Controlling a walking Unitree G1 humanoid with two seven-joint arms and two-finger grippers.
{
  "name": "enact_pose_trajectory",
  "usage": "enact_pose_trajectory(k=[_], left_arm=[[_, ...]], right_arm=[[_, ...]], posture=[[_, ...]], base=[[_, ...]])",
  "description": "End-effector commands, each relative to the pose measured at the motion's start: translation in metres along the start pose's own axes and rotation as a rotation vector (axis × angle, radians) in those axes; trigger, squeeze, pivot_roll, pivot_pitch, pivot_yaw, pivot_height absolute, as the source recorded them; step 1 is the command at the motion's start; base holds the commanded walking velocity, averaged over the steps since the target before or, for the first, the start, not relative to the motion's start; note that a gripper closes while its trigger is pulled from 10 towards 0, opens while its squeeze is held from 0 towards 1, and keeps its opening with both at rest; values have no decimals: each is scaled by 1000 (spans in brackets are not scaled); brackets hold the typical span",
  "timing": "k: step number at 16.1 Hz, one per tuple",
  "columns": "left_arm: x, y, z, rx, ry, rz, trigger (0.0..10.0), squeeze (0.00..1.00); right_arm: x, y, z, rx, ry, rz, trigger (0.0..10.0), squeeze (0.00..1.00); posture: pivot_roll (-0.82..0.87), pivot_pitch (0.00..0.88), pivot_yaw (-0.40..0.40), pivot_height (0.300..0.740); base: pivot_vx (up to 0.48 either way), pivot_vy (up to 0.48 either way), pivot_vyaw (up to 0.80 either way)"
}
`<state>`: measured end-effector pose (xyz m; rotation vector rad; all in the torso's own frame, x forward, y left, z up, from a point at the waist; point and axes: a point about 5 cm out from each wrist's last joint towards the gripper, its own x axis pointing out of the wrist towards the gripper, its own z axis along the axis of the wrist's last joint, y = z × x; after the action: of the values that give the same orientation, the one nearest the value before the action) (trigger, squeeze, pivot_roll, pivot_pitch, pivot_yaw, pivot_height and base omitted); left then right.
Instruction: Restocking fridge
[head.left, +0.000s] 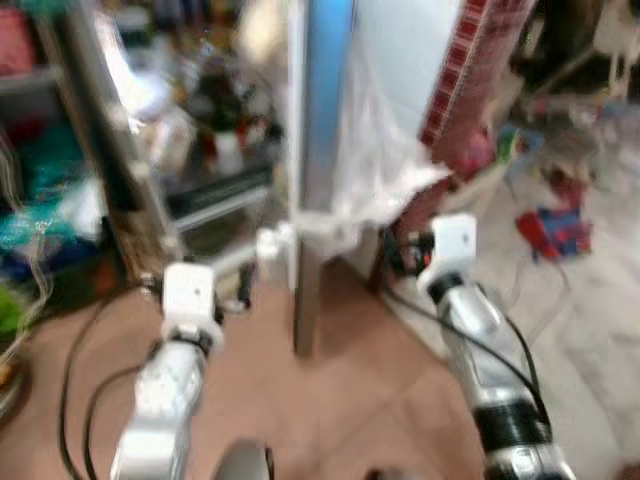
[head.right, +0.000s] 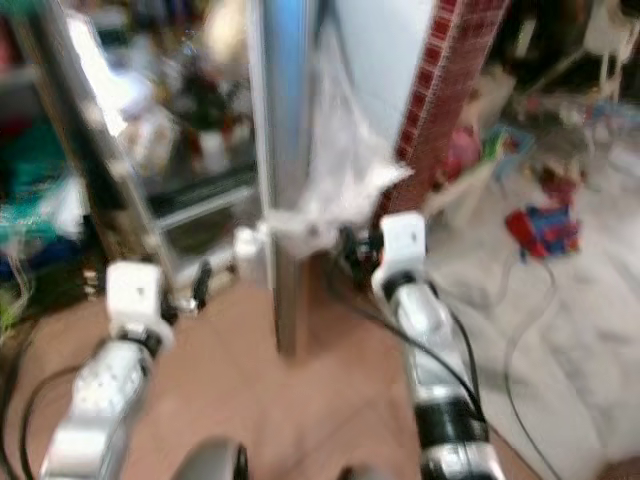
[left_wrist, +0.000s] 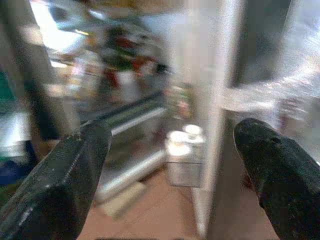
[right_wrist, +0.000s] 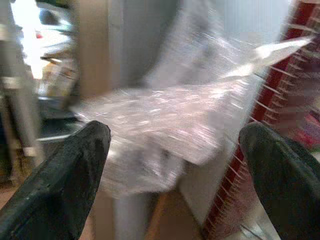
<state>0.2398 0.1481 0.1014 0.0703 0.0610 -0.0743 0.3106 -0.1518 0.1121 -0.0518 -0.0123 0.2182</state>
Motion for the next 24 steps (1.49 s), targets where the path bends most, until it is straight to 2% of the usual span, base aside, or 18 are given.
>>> enact_pose_trajectory(k=[1,8,13,18,21,24], left_arm=[[-1,0,-3,-6,19,20,10000,0],[2,2,-4,-6,21,29,10000,0],[3,1,-4,-10,24,25,10000,0],[3,-1,-1,-2,-6,-8,10000,0],[3,-2,-1,0,-8,-6,10000,0],[2,-2,-1,-2,-7,-7,10000,0]], right_arm=[[2,1,3,-1,-13,3,10000,0],[6,4,4,26,-21,-6,10000,0],[14,4,25,17,-104,-38,10000,0],[30,1,45,-6,-162,-94,10000,0],[36,-1,48,-26,-168,-95,10000,0],[34,1,47,-30,-169,-95,10000,0]], posture=[[112,0,-22,740],[114,0,-17,740],[112,0,-15,740],[116,0,-13,740],[121,0,-16,740],[117,0,-18,740]], base=[[0,0,800],[0,411,114],[0,444,0],[52,0,0],[469,0,0],[476,0,721]])
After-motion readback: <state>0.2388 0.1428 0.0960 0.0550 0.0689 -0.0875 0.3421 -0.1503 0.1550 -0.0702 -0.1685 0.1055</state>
